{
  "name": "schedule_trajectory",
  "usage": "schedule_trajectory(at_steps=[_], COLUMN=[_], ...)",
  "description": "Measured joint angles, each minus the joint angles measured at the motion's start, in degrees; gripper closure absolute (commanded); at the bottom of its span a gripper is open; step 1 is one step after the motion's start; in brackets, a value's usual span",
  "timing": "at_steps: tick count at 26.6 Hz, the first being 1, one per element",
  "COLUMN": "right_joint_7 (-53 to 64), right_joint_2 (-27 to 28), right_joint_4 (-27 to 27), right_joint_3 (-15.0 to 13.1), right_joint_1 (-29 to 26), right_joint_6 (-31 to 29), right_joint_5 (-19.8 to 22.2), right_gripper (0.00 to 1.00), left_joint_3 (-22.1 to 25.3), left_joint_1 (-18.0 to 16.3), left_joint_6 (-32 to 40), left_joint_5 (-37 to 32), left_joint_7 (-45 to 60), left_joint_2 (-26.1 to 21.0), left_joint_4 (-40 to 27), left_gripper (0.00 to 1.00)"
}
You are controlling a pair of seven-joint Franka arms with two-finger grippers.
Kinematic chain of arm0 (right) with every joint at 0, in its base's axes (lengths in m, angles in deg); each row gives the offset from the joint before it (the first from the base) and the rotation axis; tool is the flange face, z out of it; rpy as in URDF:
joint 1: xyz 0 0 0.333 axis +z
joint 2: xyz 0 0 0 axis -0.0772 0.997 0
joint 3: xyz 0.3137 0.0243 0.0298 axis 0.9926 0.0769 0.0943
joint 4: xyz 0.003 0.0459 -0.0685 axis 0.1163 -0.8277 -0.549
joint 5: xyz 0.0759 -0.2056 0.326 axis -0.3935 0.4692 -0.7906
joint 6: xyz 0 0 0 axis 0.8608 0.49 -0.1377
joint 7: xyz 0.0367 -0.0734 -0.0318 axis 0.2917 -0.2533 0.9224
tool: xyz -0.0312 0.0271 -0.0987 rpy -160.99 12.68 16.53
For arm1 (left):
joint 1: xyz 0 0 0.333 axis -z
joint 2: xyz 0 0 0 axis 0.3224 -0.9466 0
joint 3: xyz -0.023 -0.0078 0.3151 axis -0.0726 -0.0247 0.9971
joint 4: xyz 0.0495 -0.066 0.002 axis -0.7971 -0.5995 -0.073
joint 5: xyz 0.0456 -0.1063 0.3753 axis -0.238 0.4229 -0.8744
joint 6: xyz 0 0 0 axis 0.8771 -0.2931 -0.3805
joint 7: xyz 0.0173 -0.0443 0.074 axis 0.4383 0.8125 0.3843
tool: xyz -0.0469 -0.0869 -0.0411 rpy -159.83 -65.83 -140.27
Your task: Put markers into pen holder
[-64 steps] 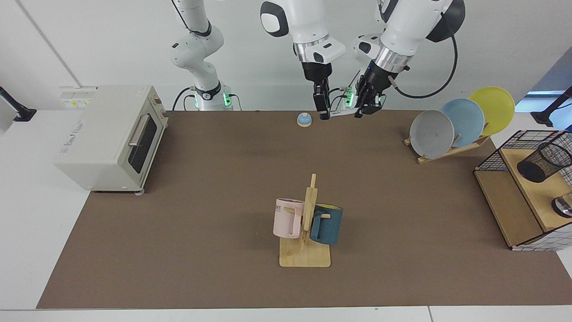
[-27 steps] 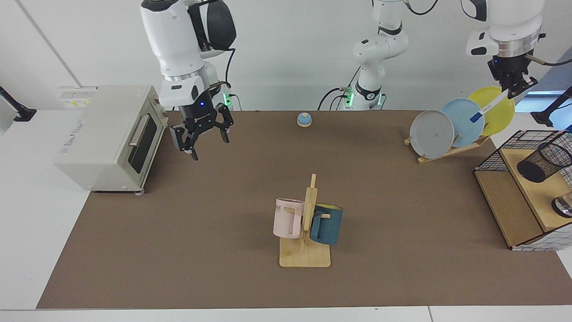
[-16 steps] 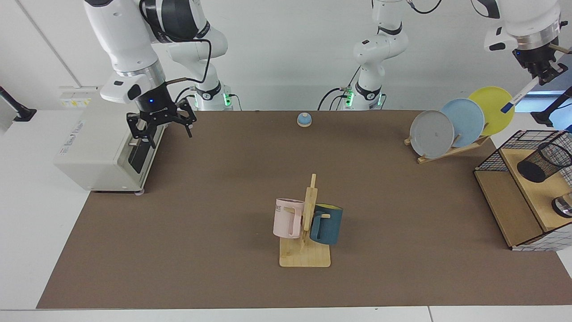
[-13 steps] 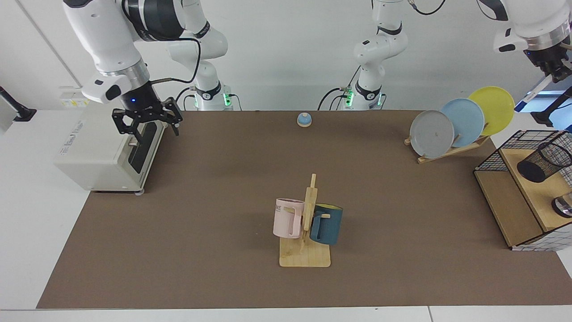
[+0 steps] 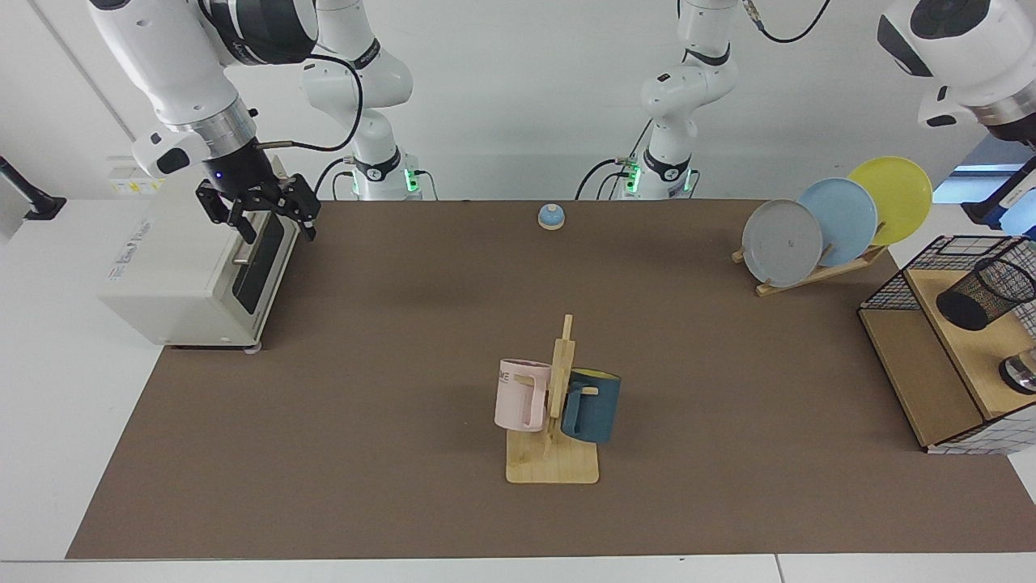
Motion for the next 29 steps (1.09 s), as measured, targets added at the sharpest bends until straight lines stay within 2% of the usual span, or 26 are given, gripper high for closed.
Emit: schedule_trajectory(at_steps=[6,9,16,22,29], right_joint_7=[-3.7,-3.9,-3.9,-3.9,-3.9], right_joint_2=[0.0,0.0,0.0,0.0,0.0], right_joint_4=[0.0,0.0,0.0,0.0,0.0], right_joint_3=[0.0,0.0,0.1,0.3,0.3], right_joint_1=[-0.5,-0.9,-1.5,-1.5,-1.5], right_joint_6=[0.0,0.0,0.0,0.0,0.0], right_joint_5=[0.1,1.7,1.9,1.9,1.9], right_gripper=[0.00,0.00,0.00,0.00,0.00], left_joint_3=[0.0,0.3,1.7,1.9,1.8], left_joint_1=[-0.1,-0.1,-1.5,-4.0,-4.5], left_joint_6=[-3.8,-5.9,-9.6,-11.2,-11.8], left_joint_5=[-4.3,-5.6,-8.4,-8.9,-8.9], left_joint_7=[0.1,0.1,0.1,0.0,-0.1], left_joint_2=[-4.2,-5.1,-7.4,-8.3,-8.4], left_joint_4=[1.6,2.3,2.4,2.4,1.9], left_gripper=[1.00,1.00,1.00,1.00,1.00])
